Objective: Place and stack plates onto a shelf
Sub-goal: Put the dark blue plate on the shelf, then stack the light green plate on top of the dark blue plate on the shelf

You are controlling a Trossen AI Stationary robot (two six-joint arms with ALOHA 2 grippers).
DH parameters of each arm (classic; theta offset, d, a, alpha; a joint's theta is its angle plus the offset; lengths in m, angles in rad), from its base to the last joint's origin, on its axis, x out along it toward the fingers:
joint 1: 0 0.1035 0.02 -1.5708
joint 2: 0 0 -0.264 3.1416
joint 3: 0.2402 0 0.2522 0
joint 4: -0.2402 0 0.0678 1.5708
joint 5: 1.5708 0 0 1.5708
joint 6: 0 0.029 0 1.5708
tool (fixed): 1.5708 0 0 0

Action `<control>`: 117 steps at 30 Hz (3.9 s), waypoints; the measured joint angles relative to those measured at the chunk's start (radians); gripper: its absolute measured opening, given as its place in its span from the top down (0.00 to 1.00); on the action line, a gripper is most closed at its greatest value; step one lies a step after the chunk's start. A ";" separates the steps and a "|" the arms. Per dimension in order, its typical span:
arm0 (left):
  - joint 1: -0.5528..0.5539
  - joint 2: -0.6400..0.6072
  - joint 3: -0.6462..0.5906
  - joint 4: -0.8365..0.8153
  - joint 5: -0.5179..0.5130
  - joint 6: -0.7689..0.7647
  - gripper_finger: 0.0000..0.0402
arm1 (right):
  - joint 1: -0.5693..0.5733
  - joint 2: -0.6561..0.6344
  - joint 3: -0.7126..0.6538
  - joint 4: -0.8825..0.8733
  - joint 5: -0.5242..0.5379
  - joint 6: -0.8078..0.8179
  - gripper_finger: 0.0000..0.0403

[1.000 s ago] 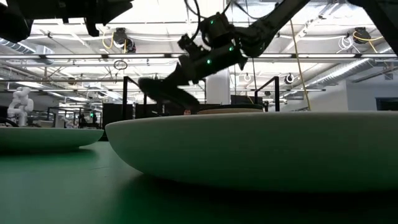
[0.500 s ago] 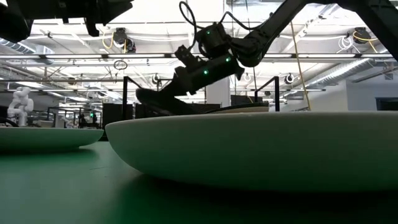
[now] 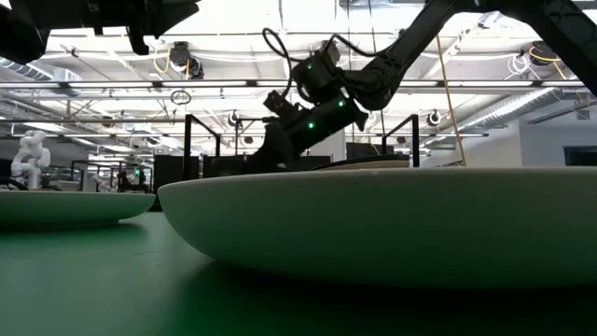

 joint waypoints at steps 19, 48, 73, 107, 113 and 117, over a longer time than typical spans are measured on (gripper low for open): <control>-0.004 0.000 0.000 -0.050 0.008 -0.019 0.71 | 0.016 -0.101 -0.001 -0.083 -0.051 -0.022 0.64; -0.110 0.608 1.043 -2.171 0.396 -0.733 0.71 | 0.459 -1.309 -0.835 -0.007 0.236 -0.051 0.71; -0.215 0.793 1.023 -2.436 0.509 -1.452 0.71 | 0.477 -1.343 -0.837 -0.060 0.239 0.005 0.71; -0.196 0.801 0.745 -2.102 0.573 -1.368 0.83 | 0.477 -1.343 -0.837 -0.075 0.240 0.005 0.71; -0.195 0.805 0.922 -2.304 0.567 -1.240 0.97 | 0.477 -1.343 -0.837 -0.066 0.289 0.024 0.71; -0.196 0.805 1.107 -2.469 0.506 -1.181 0.97 | 0.476 -1.343 -0.837 -0.037 0.286 0.032 0.71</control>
